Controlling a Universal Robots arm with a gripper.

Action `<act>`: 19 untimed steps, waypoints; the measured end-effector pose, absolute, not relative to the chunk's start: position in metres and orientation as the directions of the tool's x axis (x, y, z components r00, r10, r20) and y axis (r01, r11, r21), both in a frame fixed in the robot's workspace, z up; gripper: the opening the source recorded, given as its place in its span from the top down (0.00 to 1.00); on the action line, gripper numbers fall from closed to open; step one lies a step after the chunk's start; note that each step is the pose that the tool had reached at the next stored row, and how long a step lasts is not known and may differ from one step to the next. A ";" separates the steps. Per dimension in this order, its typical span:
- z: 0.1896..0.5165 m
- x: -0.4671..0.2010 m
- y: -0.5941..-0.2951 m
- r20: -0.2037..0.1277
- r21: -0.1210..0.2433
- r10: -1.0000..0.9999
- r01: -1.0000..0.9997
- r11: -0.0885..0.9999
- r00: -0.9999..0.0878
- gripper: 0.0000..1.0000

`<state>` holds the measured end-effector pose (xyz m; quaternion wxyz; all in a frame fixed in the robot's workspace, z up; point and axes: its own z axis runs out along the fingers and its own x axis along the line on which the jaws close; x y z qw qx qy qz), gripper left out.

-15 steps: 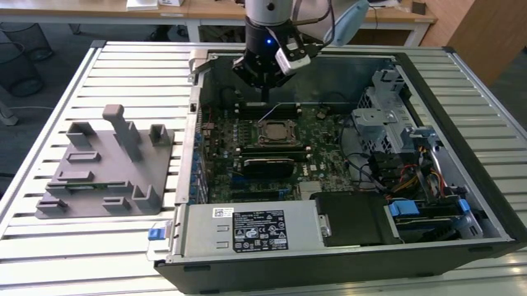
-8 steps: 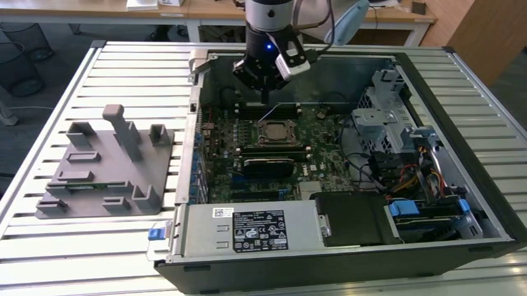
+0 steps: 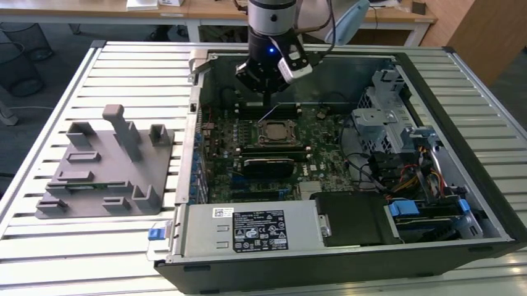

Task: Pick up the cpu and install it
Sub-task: 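Install the first cpu locking lever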

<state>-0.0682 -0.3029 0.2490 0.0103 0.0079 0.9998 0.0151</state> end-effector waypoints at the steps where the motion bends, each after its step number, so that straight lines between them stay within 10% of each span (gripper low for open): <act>1: 0.248 -0.066 -0.303 -0.020 0.030 0.012 0.012 0.999 -1.000 0.89; 19: 0.236 -0.046 -0.302 -0.021 0.033 -0.014 -0.015 0.999 -1.000 0.89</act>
